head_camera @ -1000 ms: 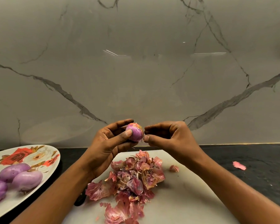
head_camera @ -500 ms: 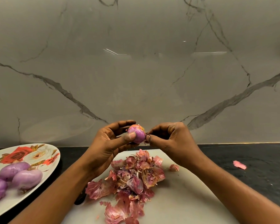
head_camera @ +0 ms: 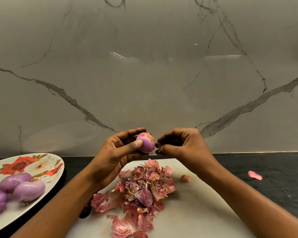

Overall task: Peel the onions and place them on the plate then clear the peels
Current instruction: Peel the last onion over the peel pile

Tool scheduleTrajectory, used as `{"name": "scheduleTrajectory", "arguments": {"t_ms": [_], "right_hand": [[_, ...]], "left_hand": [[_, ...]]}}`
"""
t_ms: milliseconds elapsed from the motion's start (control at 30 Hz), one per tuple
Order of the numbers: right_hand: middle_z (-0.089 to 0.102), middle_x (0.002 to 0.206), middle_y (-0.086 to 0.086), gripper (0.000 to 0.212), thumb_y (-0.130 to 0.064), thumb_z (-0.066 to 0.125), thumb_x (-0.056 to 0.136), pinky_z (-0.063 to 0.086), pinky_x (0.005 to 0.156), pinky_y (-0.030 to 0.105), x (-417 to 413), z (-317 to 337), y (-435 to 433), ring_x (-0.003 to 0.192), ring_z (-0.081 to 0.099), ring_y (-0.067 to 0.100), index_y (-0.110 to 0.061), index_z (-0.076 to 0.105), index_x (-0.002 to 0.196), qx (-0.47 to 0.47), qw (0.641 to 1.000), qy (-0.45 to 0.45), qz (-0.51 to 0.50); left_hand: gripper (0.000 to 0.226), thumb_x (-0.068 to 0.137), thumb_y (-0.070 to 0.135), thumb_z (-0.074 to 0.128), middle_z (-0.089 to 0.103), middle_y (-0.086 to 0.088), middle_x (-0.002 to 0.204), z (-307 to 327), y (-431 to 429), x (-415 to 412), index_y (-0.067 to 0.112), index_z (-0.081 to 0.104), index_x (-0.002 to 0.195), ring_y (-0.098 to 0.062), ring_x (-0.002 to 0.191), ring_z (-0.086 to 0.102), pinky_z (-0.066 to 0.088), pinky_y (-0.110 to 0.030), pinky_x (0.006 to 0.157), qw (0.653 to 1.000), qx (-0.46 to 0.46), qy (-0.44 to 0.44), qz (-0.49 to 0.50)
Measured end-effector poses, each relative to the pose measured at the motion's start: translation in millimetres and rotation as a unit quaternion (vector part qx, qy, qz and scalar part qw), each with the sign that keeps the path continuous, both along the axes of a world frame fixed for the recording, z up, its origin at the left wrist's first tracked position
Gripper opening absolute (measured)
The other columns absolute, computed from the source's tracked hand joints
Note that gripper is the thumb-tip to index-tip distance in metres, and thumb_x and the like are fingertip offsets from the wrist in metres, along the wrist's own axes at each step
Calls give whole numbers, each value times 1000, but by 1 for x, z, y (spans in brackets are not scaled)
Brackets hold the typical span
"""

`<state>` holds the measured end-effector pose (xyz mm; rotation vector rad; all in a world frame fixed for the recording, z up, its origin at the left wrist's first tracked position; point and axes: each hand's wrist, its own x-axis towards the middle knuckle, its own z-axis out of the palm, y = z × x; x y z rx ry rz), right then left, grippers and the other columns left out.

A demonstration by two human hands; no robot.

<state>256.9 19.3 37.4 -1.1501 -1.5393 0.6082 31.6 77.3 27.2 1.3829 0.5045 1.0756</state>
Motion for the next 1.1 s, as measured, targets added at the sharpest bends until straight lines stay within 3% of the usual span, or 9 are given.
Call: {"name": "scheduleTrajectory", "arguments": {"t_ms": [100, 233, 367, 500, 700, 967, 1100], "right_hand": [[82, 91, 9, 21, 9, 69, 93, 64, 78, 26, 0, 2, -1, 84, 81, 21, -8, 81, 98, -25, 999, 37, 24], [82, 92, 9, 13, -2, 74, 94, 65, 78, 28, -2, 3, -1, 85, 81, 22, -7, 82, 103, -34, 998, 47, 40], [82, 91, 3, 19, -17, 84, 88, 66, 78, 31, -2, 1, 0, 84, 80, 18, -11, 83, 106, -13, 1000, -1, 25], [83, 91, 0, 16, -15, 82, 89, 67, 80, 36, -3, -2, 2, 84, 80, 15, -13, 83, 105, 1, 999, -31, 4], [79, 83, -14, 17, -20, 83, 87, 63, 70, 21, -4, -2, -1, 78, 78, 7, -17, 83, 103, 24, 996, -84, -18], [78, 83, -14, 13, -21, 83, 88, 61, 69, 19, -6, -5, -1, 76, 76, 3, -17, 84, 101, 52, 990, -125, -43], [78, 80, -11, 8, -22, 82, 89, 64, 71, 24, -7, -6, -2, 75, 75, 5, -19, 83, 96, 57, 989, -129, -53]], "left_hand": [[50, 84, 8, 71, 73, -12, 130, 1, -1, 0, 9, 67, 135, -35, 118, 72, 64, -39, 92, 1000, 8, 2, 8], [52, 81, 7, 74, 74, -10, 130, 1, -1, 0, 10, 68, 132, -33, 118, 72, 64, -39, 93, 1000, 11, 3, 17], [54, 76, 5, 77, 75, -10, 127, 1, -1, 1, 10, 71, 129, -32, 117, 73, 63, -39, 92, 999, 17, 8, 28], [55, 72, 4, 80, 76, -10, 125, 0, -1, 0, 10, 73, 126, -32, 114, 74, 64, -37, 90, 999, 29, 15, 32], [56, 68, 8, 84, 76, -10, 125, -1, -2, 1, 12, 75, 123, -33, 113, 74, 64, -41, 91, 998, 44, 34, 42], [55, 70, 5, 84, 77, -10, 123, -1, -4, 4, 10, 74, 124, -32, 111, 75, 64, -39, 92, 995, 63, 51, 56], [54, 72, 5, 83, 76, -12, 125, -1, -4, 3, 10, 74, 125, -34, 113, 74, 64, -40, 92, 996, 56, 47, 47]]}}
